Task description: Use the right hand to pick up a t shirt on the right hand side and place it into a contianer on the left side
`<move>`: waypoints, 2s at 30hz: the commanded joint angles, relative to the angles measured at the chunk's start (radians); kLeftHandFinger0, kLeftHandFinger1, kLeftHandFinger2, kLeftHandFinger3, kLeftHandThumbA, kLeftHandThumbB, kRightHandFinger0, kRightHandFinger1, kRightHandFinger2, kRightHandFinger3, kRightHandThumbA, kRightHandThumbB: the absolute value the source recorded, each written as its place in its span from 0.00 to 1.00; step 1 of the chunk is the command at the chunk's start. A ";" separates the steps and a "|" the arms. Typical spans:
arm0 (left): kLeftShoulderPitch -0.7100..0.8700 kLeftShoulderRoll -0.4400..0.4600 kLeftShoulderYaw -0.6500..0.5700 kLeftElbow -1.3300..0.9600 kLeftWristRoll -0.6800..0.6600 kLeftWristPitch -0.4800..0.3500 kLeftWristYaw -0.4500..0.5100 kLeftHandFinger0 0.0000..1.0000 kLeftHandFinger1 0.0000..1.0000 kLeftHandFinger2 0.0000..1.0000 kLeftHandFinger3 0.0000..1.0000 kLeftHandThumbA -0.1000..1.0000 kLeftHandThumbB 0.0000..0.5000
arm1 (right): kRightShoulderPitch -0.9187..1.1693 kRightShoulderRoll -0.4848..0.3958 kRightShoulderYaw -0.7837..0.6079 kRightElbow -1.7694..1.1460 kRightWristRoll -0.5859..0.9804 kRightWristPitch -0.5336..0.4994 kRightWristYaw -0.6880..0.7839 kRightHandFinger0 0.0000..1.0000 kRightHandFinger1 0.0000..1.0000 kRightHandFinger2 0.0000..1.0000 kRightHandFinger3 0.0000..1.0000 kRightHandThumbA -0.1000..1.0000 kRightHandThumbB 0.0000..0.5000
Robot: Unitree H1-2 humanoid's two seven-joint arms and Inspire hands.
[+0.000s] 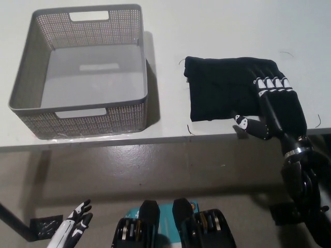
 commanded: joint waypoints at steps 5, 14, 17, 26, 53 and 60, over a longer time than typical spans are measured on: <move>-0.020 0.025 0.008 -0.033 -0.006 0.012 -0.004 0.88 0.96 1.00 1.00 1.00 0.92 | -0.040 -0.001 -0.007 -0.004 0.000 0.001 -0.015 1.00 1.00 1.00 1.00 0.79 1.00; -0.019 0.027 0.004 -0.033 0.012 0.013 0.002 0.87 0.96 1.00 1.00 1.00 0.98 | -0.049 -0.005 -0.010 0.032 0.008 0.001 -0.013 1.00 1.00 1.00 1.00 0.80 1.00; -0.019 0.022 0.005 -0.032 0.002 0.015 -0.003 0.88 0.97 1.00 1.00 1.00 0.96 | -0.060 -0.009 -0.013 0.068 0.016 -0.011 -0.024 1.00 1.00 1.00 1.00 0.78 1.00; -0.024 0.024 0.002 -0.040 -0.001 0.021 -0.009 0.90 0.98 1.00 1.00 1.00 0.91 | -0.104 -0.003 -0.035 0.177 0.063 -0.028 -0.047 1.00 1.00 1.00 1.00 0.71 1.00; -0.031 0.022 0.001 -0.051 -0.007 0.023 -0.024 0.86 0.93 1.00 1.00 1.00 0.95 | -0.274 0.086 -0.117 0.561 0.229 -0.176 -0.289 1.00 1.00 1.00 1.00 0.02 0.64; -0.029 0.029 0.000 -0.054 0.001 0.020 -0.024 0.85 0.92 1.00 1.00 1.00 0.92 | -0.323 0.112 -0.129 0.603 0.236 -0.244 -0.339 0.68 0.59 0.59 0.62 0.00 0.51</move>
